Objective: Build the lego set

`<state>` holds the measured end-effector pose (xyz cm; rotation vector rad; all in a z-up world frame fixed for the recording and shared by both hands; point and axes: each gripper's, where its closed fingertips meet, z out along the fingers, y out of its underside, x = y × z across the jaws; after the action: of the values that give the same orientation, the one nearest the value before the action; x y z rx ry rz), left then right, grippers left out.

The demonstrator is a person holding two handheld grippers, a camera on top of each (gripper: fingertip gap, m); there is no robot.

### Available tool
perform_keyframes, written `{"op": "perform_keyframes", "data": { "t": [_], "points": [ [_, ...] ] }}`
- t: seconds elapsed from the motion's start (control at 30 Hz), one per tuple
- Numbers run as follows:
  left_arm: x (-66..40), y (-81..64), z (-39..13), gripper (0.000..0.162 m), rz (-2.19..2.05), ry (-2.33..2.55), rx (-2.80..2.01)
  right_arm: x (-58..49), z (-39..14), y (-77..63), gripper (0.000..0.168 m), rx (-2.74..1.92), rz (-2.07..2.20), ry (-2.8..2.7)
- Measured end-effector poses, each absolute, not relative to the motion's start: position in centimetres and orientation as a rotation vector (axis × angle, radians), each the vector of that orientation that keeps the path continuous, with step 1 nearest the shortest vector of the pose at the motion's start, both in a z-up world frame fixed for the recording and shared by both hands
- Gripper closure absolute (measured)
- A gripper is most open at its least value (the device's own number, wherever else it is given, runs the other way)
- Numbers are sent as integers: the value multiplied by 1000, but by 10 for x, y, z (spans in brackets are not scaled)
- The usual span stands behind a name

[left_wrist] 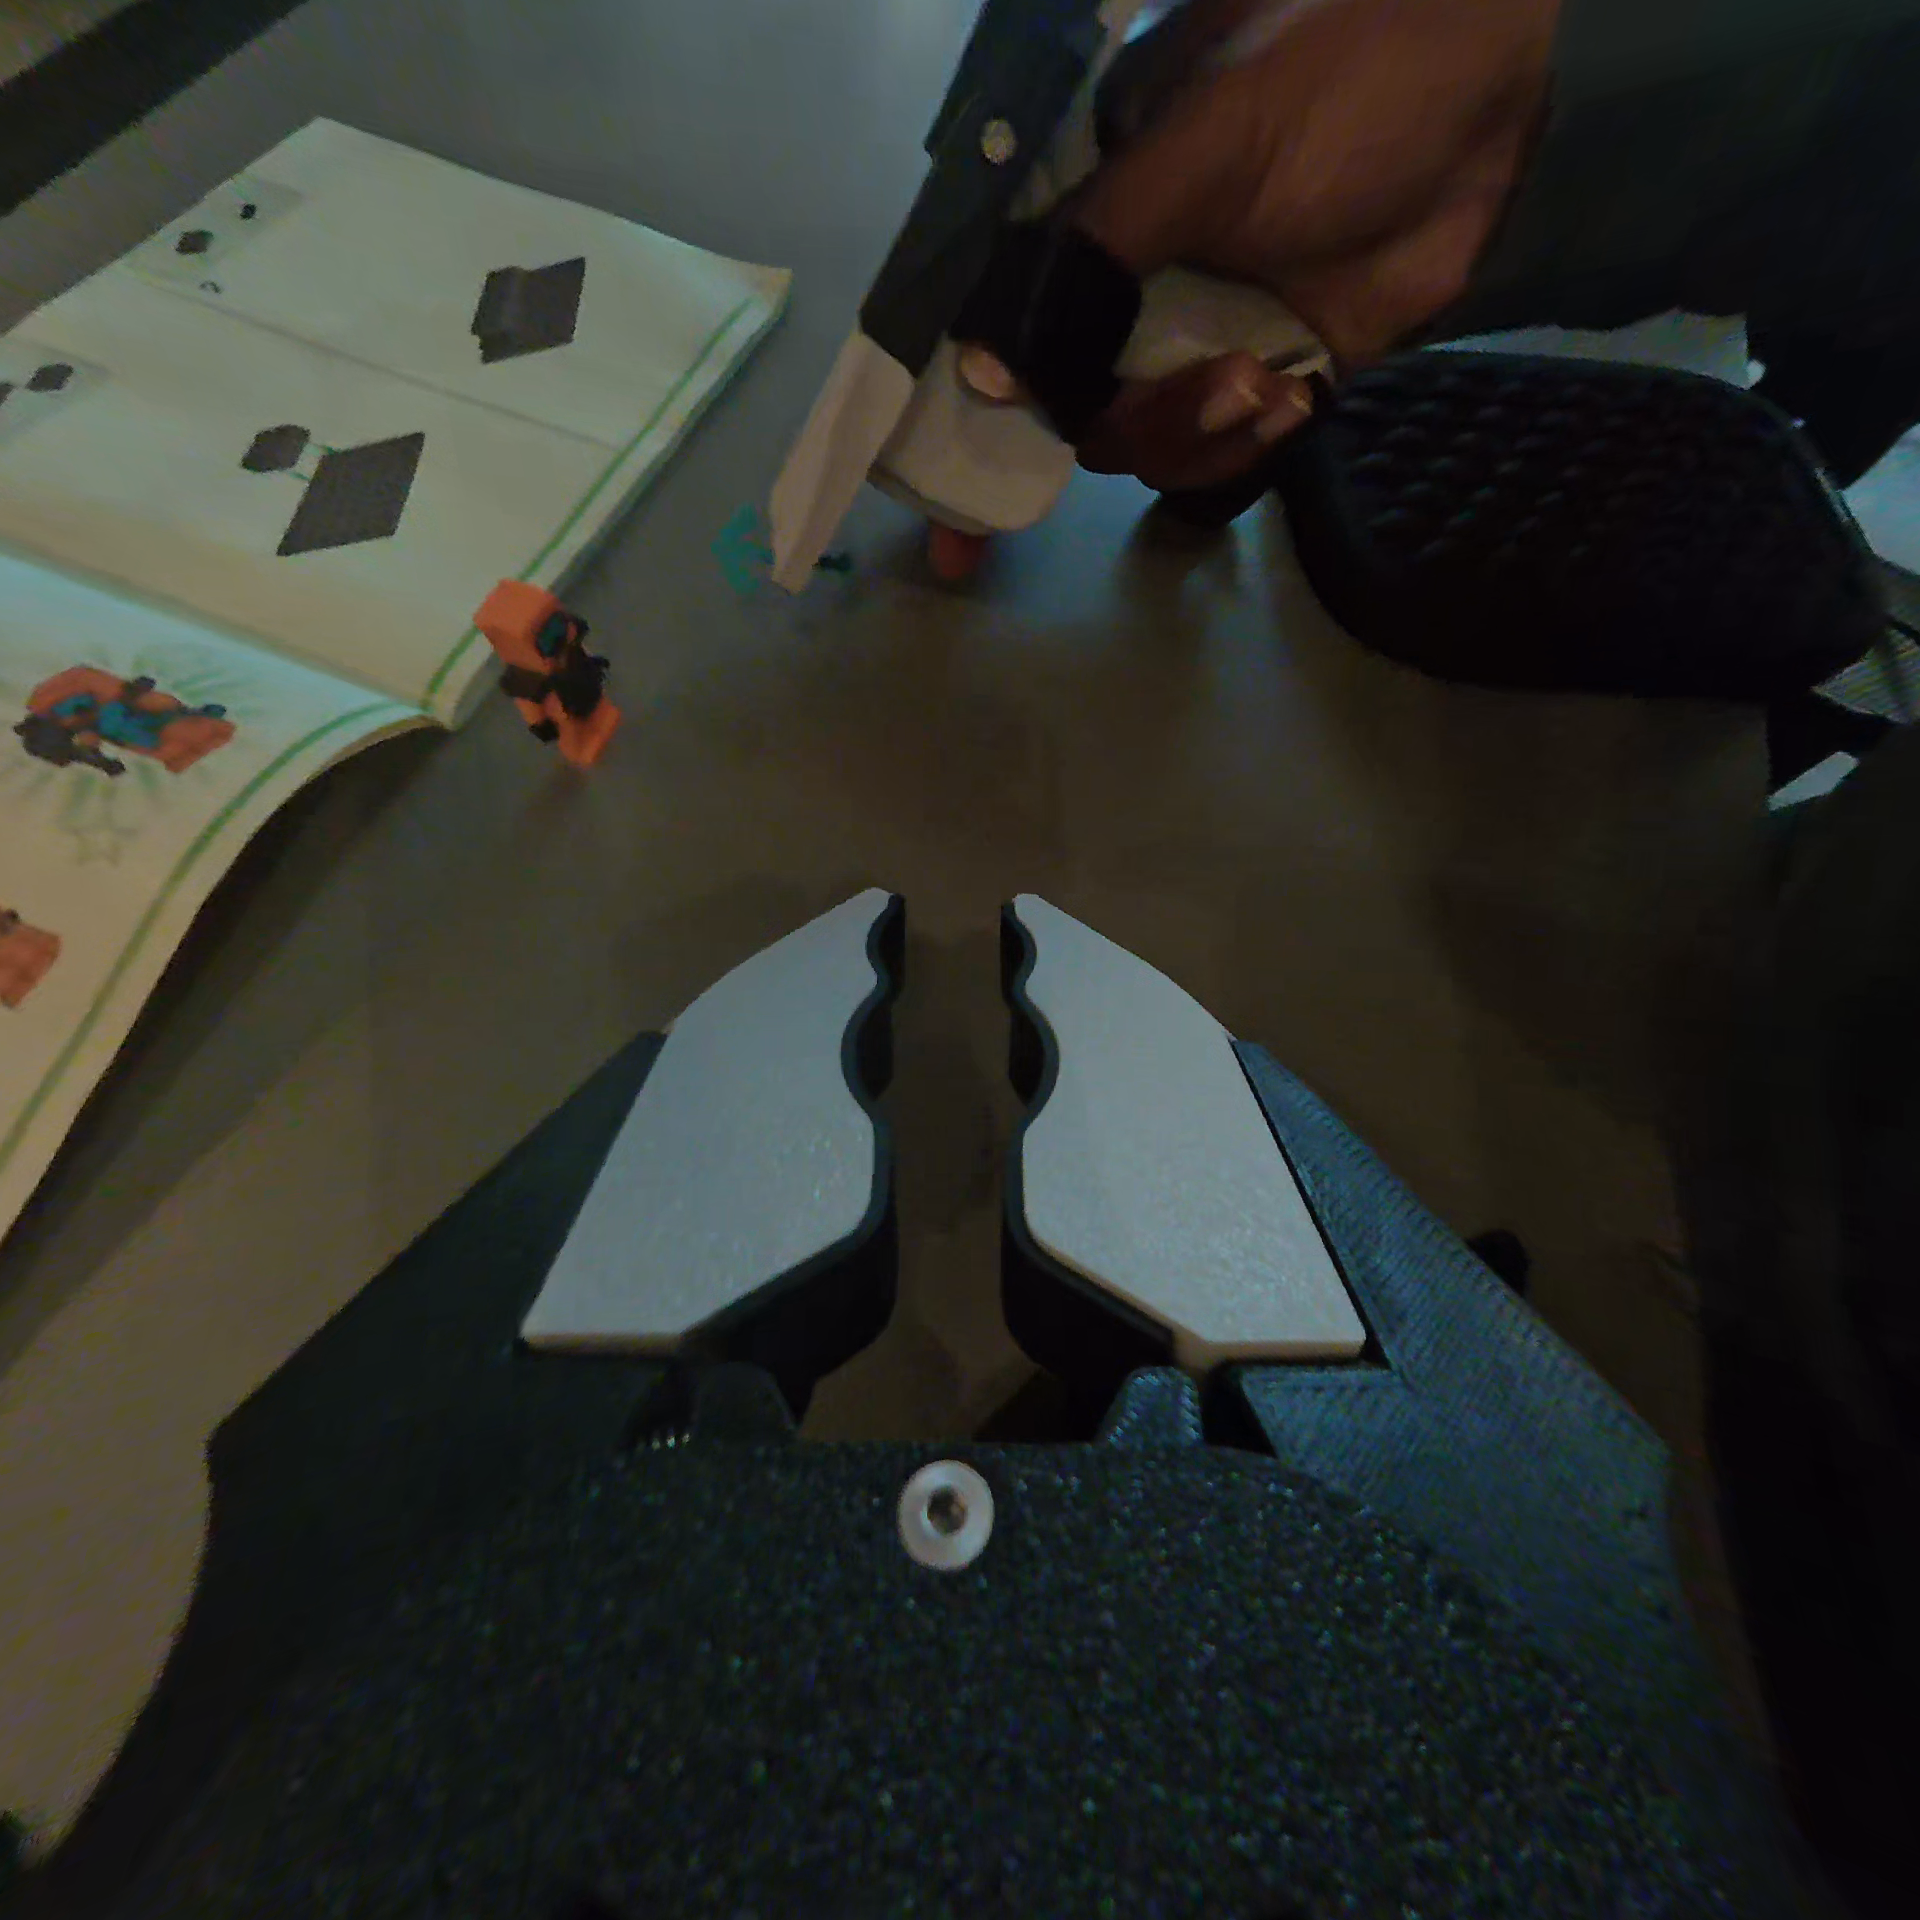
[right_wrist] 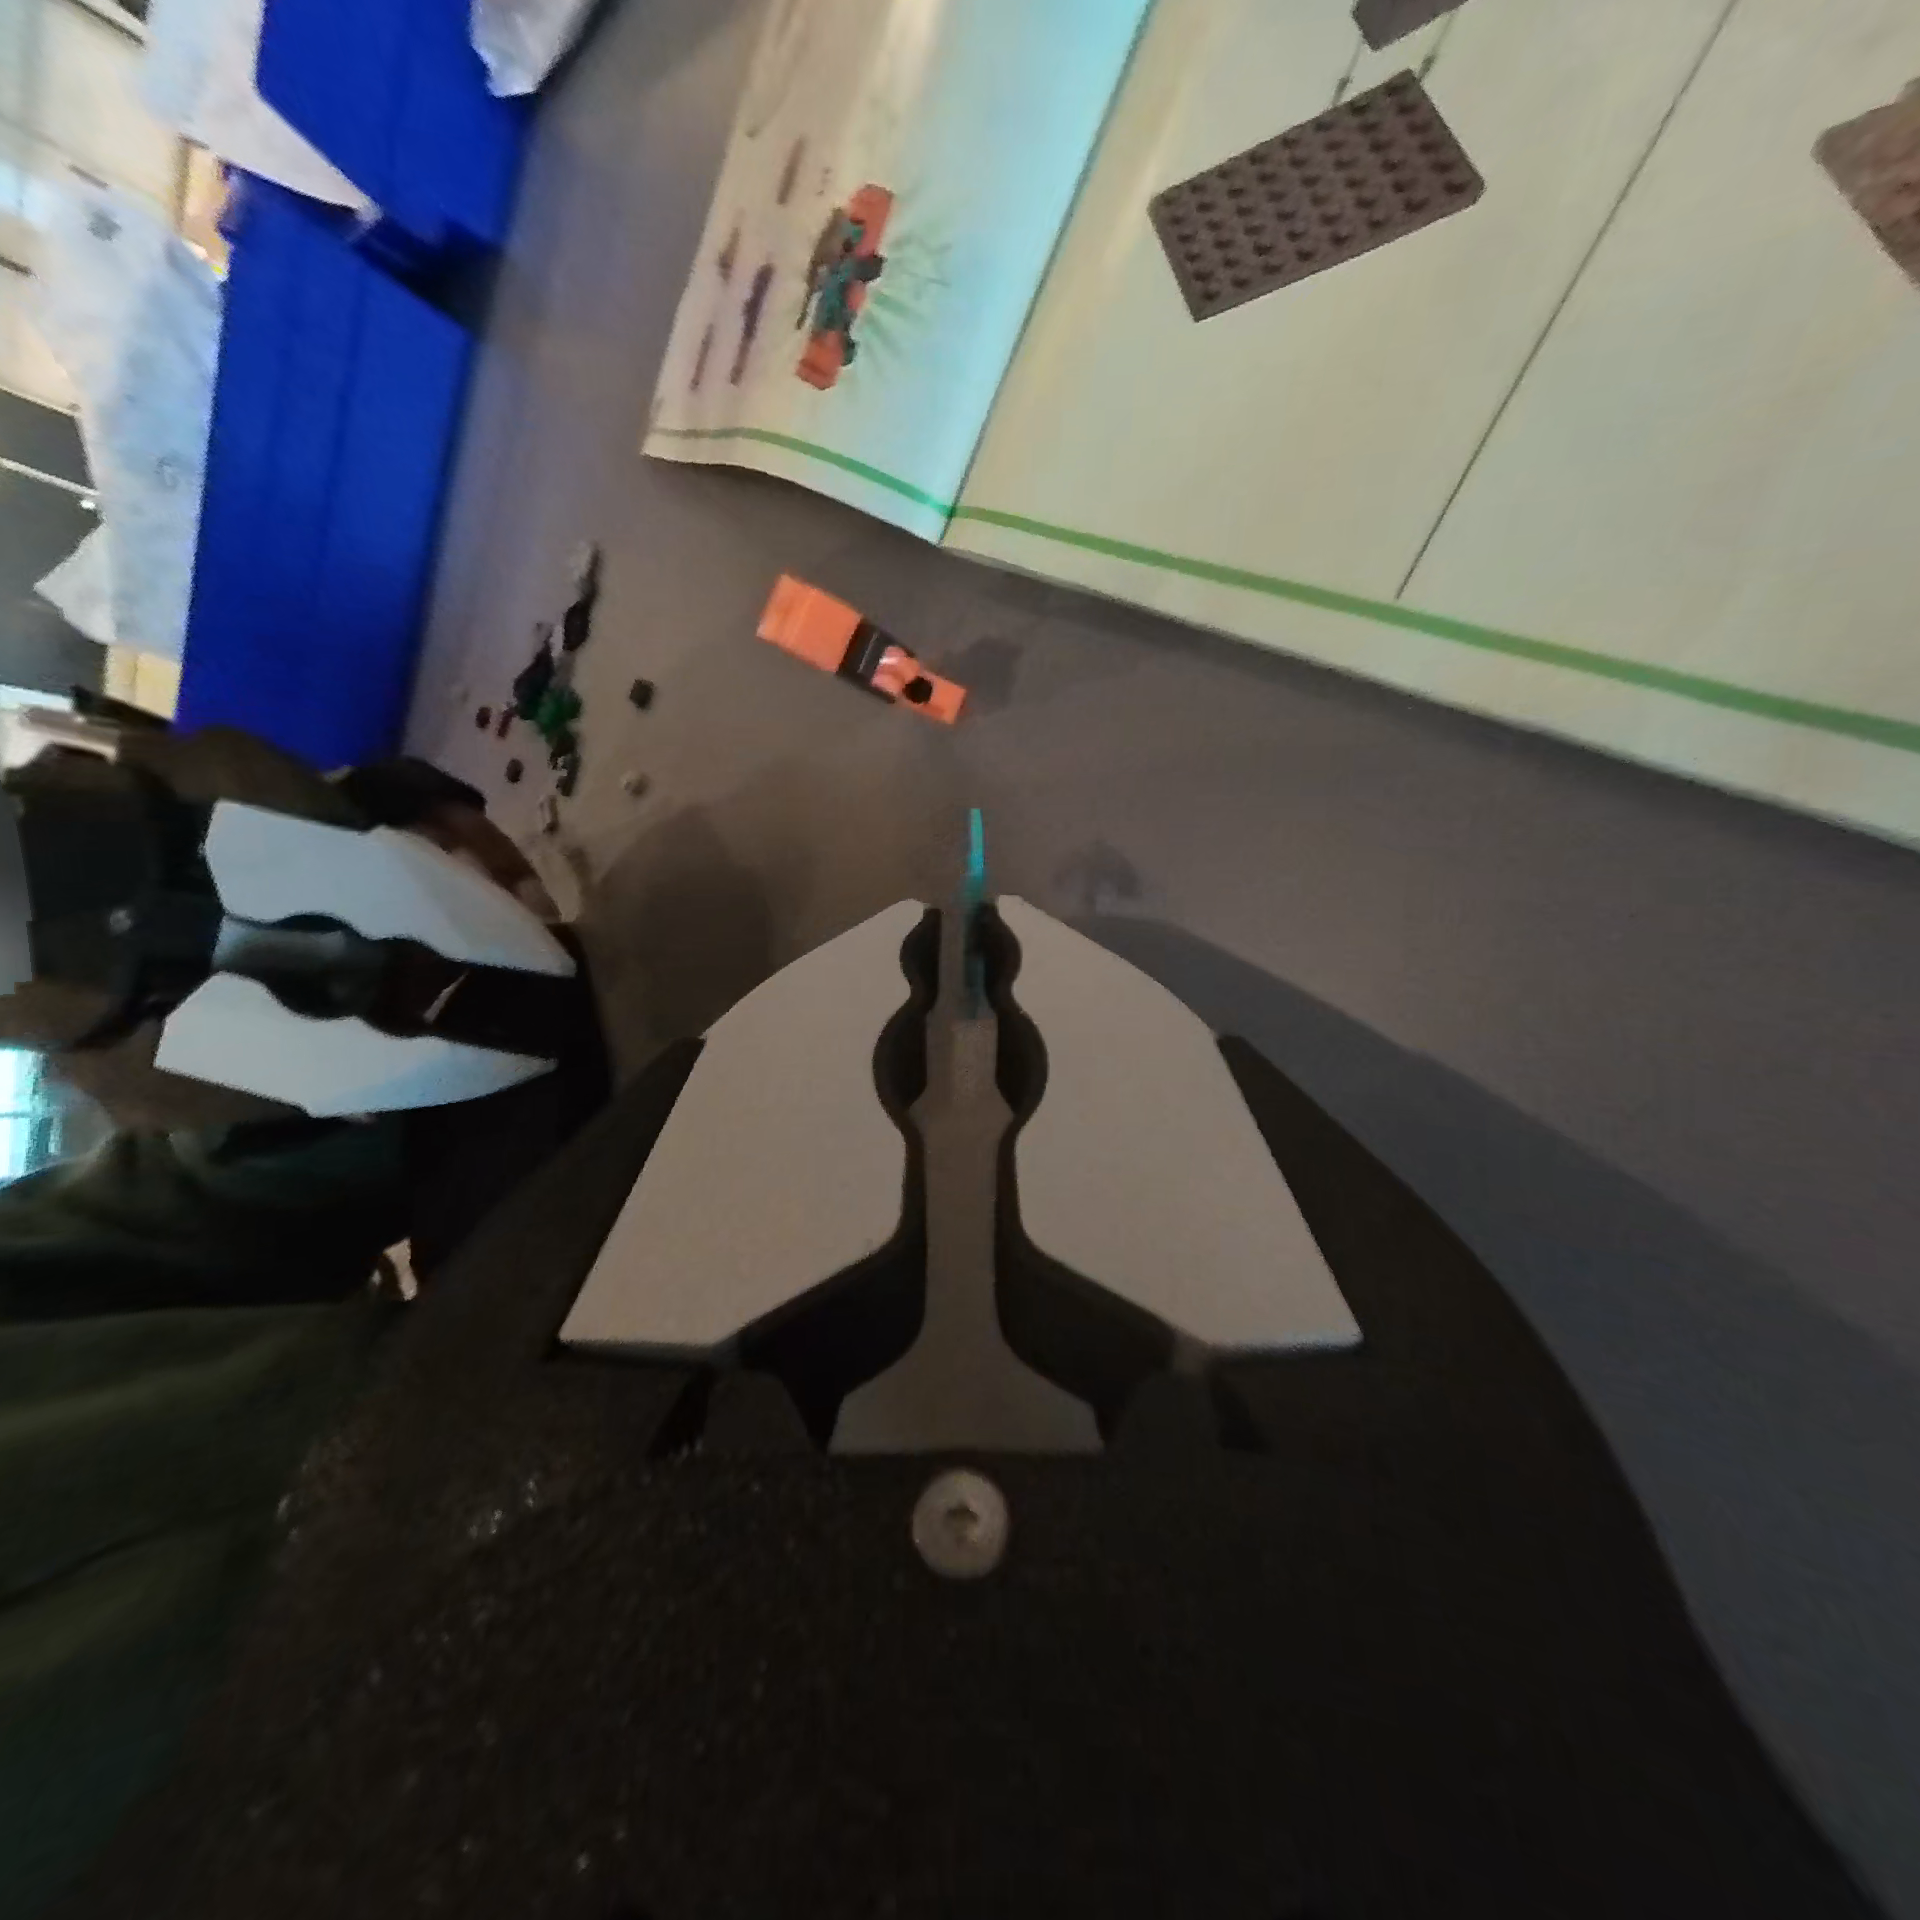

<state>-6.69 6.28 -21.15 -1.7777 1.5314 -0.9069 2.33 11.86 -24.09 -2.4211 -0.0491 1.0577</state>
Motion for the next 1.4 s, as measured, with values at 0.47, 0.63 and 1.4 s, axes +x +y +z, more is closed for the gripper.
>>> {"op": "perform_keyframes", "data": {
  "t": [0.47, 0.63, 1.4],
  "points": [
    [-72, 64, -210, 146, -945, 1495, -1775, 27, -245, 121, 158, -2481, 989, -84],
    [-71, 64, -213, 146, -943, 1498, -1784, 33, -236, 120, 162, -2434, 859, -335],
    [-70, 60, -218, 148, -939, 1515, -1785, 19, -257, 134, 156, -2416, 268, -1063]
  ]
}}
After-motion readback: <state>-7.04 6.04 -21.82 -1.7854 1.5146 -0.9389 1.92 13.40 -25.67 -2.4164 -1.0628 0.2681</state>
